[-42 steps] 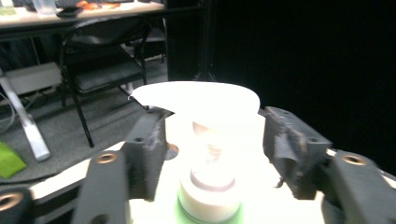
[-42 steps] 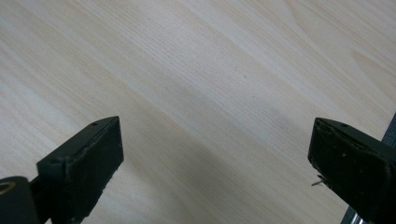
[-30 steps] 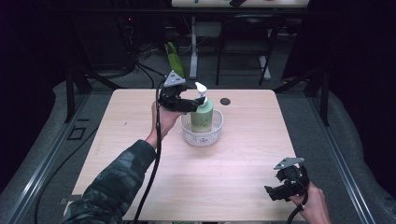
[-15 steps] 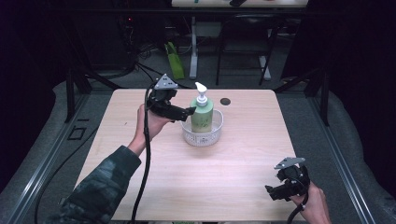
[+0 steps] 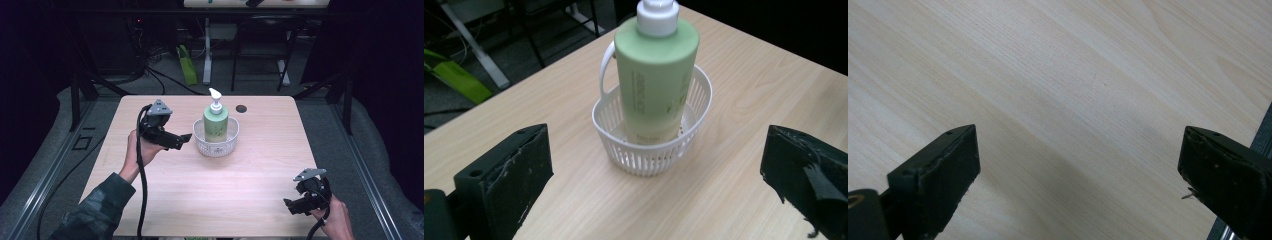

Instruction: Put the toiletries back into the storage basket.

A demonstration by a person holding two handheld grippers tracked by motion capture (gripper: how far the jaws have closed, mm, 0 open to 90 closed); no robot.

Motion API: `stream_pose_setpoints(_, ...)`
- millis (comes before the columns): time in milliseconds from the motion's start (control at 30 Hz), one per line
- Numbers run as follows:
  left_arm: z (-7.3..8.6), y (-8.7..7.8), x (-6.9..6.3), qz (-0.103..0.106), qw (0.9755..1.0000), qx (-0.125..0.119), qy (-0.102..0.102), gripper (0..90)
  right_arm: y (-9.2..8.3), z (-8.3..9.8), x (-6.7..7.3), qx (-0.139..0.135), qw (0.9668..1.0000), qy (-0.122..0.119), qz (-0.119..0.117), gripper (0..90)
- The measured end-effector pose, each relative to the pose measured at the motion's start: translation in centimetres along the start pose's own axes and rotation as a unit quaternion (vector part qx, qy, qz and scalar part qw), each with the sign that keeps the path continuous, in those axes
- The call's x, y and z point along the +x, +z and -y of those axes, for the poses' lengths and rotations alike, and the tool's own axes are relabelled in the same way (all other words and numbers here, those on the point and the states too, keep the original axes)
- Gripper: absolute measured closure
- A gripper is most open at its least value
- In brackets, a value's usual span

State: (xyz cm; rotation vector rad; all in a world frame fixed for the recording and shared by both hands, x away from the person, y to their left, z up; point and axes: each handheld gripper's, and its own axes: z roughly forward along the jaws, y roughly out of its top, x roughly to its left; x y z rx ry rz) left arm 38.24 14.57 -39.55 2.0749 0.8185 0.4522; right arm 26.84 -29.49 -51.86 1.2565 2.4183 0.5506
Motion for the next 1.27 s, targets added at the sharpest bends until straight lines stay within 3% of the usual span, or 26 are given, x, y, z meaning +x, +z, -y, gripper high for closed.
stream_pose_setpoints(233, 2.8, -0.7, -0.1, -0.002, 0.9997, 0.014, -0.017, 0.1, 0.0, 0.0, 0.0, 0.001, 1.0000, 0.000, 0.000, 2.9)
stream_pose_setpoints(667, 7.7, 0.1, -0.6, -0.002, 0.9975, 0.060, -0.037, 0.0, 0.1, 0.0, 0.0, 0.003, 1.0000, -0.001, 0.001, 2.9)
stream_pose_setpoints(900, 10.9, 0.3, -0.5, -0.016, 0.9964, 0.062, -0.057, 0.0, 0.2, 0.1, 0.0, 0.003, 1.0000, 0.000, 0.000, 3.0)
stream_pose_setpoints(1133, 12.1, 0.9, 0.0, 0.004, 0.9965, 0.065, -0.053, 0.0, 0.3, 0.1, -0.1, 0.003, 1.0000, -0.002, 0.002, 3.0)
stream_pose_setpoints(1267, 12.1, 1.2, 0.1, 0.001, 0.9966, 0.068, -0.047, 0.0, 0.4, 0.2, -0.1, 0.006, 1.0000, -0.003, 0.002, 3.0)
